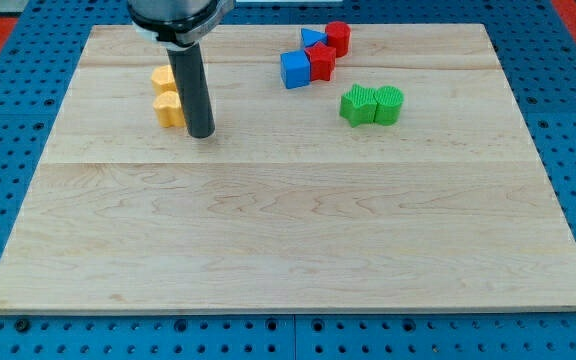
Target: Slide the yellow heart along with yellow hexagon a bit up
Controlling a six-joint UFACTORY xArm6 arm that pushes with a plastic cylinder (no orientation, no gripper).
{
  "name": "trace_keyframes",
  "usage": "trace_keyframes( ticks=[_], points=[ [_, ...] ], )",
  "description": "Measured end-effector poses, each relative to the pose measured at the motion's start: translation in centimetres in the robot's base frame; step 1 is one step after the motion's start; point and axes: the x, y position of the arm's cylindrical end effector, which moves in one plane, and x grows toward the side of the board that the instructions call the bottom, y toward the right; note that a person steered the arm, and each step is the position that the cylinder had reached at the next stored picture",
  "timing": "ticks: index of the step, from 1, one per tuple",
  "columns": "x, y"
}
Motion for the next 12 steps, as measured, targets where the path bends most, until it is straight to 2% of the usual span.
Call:
trace_keyframes(
  ticks=[5,12],
  points=[
    [-0.3,-3.8],
    [-8.5,-2.7]
  ],
)
